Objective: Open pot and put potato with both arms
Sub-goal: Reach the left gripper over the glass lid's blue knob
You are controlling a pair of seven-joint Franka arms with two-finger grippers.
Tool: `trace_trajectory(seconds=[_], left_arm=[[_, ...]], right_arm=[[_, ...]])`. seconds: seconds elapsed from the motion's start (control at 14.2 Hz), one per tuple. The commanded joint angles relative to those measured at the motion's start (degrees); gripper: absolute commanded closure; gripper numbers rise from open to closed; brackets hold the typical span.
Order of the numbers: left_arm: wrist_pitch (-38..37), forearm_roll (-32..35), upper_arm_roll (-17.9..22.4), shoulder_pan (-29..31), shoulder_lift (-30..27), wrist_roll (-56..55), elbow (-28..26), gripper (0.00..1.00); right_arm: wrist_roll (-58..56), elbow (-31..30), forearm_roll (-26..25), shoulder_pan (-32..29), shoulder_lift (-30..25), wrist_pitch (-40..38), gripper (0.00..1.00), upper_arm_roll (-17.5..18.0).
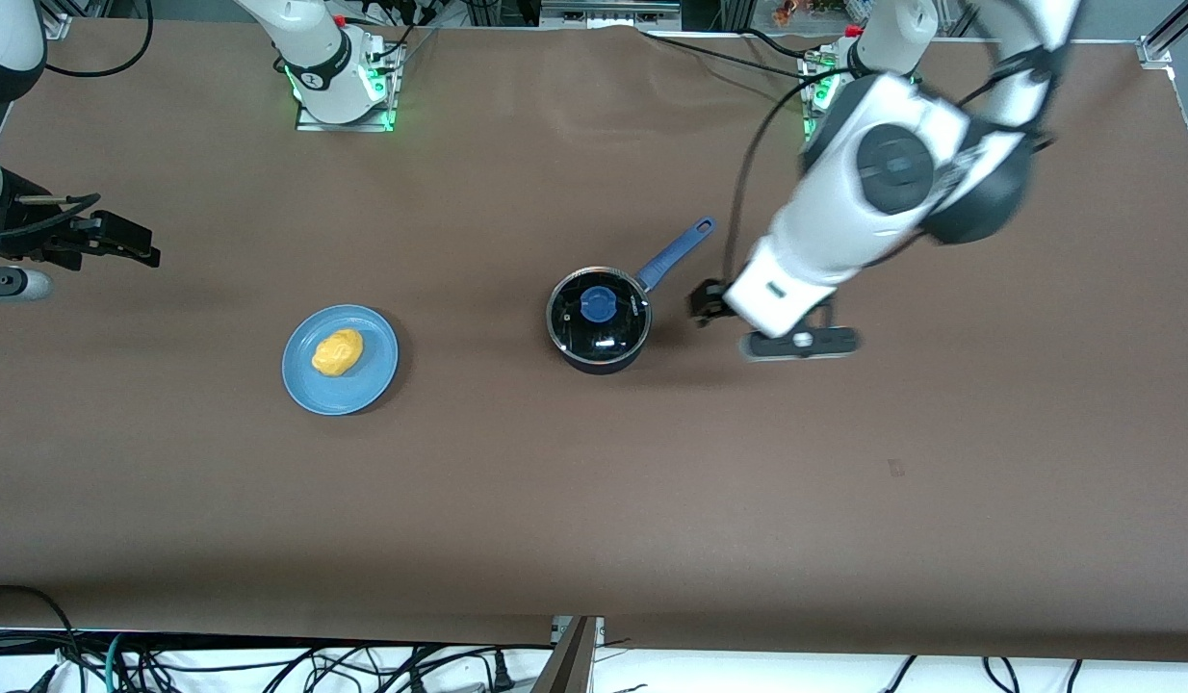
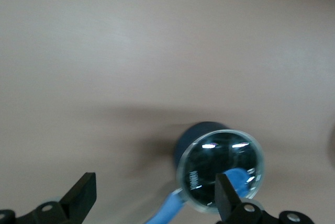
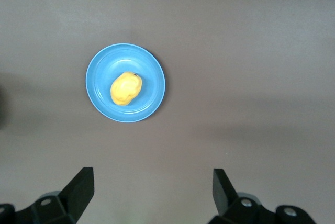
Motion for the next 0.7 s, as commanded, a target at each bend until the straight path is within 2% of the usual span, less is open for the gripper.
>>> trace_trajectory(seconds=[0.0, 0.28, 0.49, 0.63], left_arm=[[4.99, 2.15, 0.03, -4.53, 4.09, -3.19, 0.9, 0.0], [7.36, 11.29, 0.03, -10.95, 9.63, -8.54, 1.6, 0.0], [9.84, 12.63, 0.03, -13.15, 11.66, -8.91, 1.42, 0.0], [9.84, 12.71, 0.03, -14.3, 12.54, -9.08, 1.34, 0.0]], right_arm=[[-0.58, 0.06, -0.9, 0.18, -0.22, -0.38, 0.0, 0.39], [-0.4, -0.03, -0.38, -0.08, 0.74, -0.82, 0.0, 0.39], [-0.14, 0.66, -0.2, -0.17, 4.87, 1.46, 0.0, 0.13], [-0.05, 1.55, -0.46, -0.34, 5.06, 0.94, 0.0, -0.05]])
